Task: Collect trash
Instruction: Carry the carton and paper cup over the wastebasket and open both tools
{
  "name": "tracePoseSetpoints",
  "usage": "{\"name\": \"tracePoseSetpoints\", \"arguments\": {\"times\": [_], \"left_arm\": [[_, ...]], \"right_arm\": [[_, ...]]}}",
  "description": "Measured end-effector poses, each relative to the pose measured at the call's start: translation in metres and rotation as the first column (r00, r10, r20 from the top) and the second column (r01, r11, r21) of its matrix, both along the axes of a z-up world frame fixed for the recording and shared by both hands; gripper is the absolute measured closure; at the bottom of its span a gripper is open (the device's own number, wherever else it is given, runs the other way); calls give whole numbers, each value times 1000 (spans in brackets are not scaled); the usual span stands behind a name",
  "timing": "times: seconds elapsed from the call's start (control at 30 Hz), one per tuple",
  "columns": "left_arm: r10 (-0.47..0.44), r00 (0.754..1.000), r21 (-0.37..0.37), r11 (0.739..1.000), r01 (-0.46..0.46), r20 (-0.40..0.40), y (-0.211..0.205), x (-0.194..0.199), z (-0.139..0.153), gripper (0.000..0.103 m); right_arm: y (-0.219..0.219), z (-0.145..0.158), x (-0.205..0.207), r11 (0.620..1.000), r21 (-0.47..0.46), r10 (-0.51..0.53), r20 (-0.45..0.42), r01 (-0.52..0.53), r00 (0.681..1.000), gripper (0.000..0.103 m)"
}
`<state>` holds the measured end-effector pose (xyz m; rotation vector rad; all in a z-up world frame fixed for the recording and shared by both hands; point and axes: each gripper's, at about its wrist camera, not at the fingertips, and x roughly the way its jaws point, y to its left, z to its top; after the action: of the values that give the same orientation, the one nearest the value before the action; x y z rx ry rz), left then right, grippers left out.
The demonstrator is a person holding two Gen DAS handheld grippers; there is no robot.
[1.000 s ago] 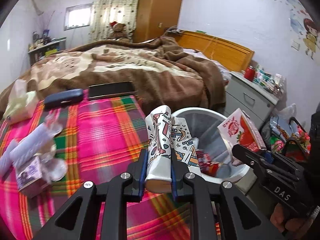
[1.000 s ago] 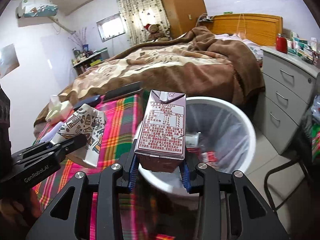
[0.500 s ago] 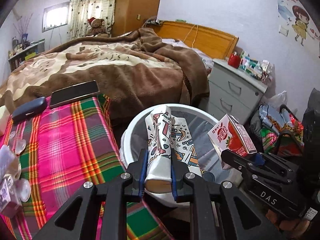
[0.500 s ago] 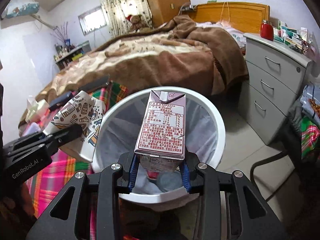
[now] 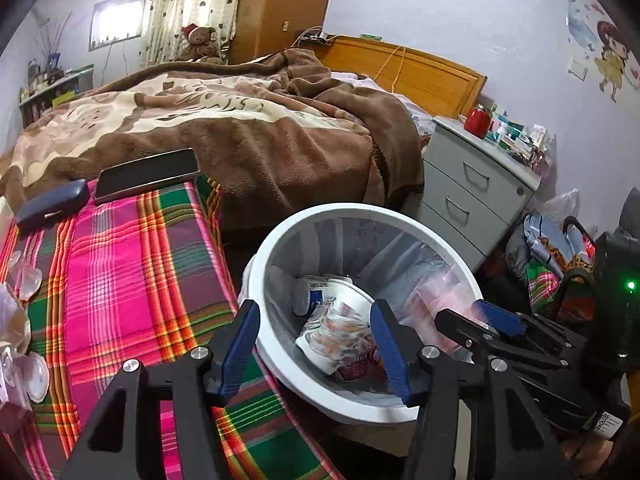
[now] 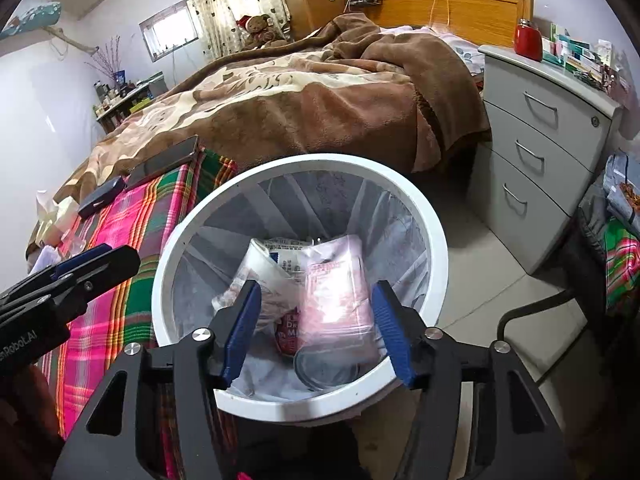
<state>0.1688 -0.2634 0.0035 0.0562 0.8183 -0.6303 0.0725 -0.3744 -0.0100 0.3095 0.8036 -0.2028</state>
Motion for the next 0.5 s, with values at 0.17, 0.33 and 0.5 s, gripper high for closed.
{"name": "tracePoseSetpoints", "arguments": {"times": [0.17, 0.33, 0.5], "left_arm": [[8, 1000, -7, 1000, -8, 2, 10, -3, 3, 46], [23, 1000, -15, 1000, -23, 6, 23, -7, 7, 46], [55, 998, -30, 998, -54, 22, 42, -14, 15, 46]], "right_arm": [[3, 7, -2, 1000, -8, -7, 23, 8, 1000, 43], [11, 12, -2, 1000, -16, 1, 41, 0, 999, 43], [23, 16, -1, 1000, -14, 12, 53, -12, 999, 43]]}}
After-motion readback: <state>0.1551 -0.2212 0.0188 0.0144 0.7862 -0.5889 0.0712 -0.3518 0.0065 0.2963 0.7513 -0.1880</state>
